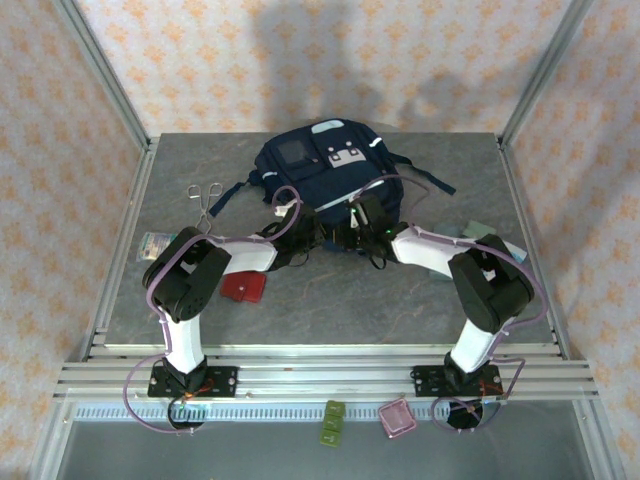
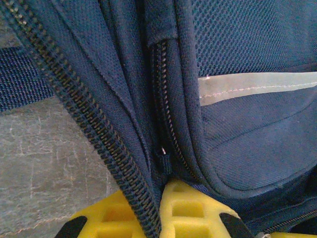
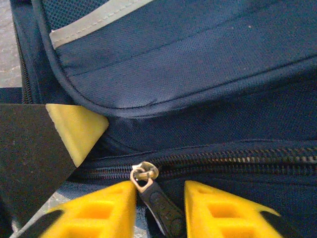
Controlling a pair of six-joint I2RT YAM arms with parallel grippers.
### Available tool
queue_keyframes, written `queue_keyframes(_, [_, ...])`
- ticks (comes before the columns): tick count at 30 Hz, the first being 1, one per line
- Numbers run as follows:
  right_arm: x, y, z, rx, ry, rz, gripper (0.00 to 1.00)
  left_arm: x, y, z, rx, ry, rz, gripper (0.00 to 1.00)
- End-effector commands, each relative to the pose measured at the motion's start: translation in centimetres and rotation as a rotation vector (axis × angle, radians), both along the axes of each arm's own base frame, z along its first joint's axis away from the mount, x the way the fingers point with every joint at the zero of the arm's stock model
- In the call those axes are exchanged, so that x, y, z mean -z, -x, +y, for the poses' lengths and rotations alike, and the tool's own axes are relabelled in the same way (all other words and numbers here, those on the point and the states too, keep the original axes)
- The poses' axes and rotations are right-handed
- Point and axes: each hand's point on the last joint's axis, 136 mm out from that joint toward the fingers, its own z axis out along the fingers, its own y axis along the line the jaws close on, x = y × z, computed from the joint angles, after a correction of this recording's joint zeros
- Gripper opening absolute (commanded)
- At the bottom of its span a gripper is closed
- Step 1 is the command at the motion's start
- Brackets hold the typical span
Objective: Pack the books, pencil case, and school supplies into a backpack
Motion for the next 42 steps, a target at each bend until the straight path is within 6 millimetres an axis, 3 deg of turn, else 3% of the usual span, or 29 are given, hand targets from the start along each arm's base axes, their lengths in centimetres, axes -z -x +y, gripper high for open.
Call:
queue_keyframes(1, [1.7, 0.5, -0.6, 0.021, 0.085, 0.052, 0.21, -1.8, -0.7, -0.7, 0.044, 0.022, -0.068, 0.0])
queue_keyframes(6, [0.9, -0.5, -1.3, 0.071, 0.114, 0.02, 0.06, -1.9, -0.6, -0.7, 0.046, 0.024, -0.067, 0.0])
queue_keyframes(10, [-0.6, -1.2, -1.9, 0.114, 0.115, 0.0, 0.01, -1.8, -0.5, -0.5, 0.044, 0.013, -0.069, 0.0])
queue_keyframes(15, [-1.8, -1.5, -2.5, 0.165, 0.156, 0.077, 0.0, -1.4, -0.2, 0.1, 0.044, -0.024, -0.064, 0.0])
queue_keyframes(26, [-1.9, -0.9, -2.3, 0.117, 0.235, 0.172, 0.0, -1.5, -0.3, 0.5, 0.054, -0.085, -0.076, 0.0])
queue_keyframes(33, [-1.1, -1.5, -6.9, 0.248, 0.35, 0.124, 0.0, -1.3, -0.1, 1.3, 0.047, -0.122, -0.081, 0.0])
queue_keyframes(38, [-1.2, -2.5, -12.1, 0.418, 0.387, 0.061, 0.0, -1.7, 0.1, 1.8, 0.043, -0.138, -0.091, 0.0])
queue_keyframes(42, [-2.1, -1.9, -11.7, 0.396, 0.317, 0.015, 0.0, -2.6, 0.2, 1.9, 0.062, -0.15, -0.105, 0.0])
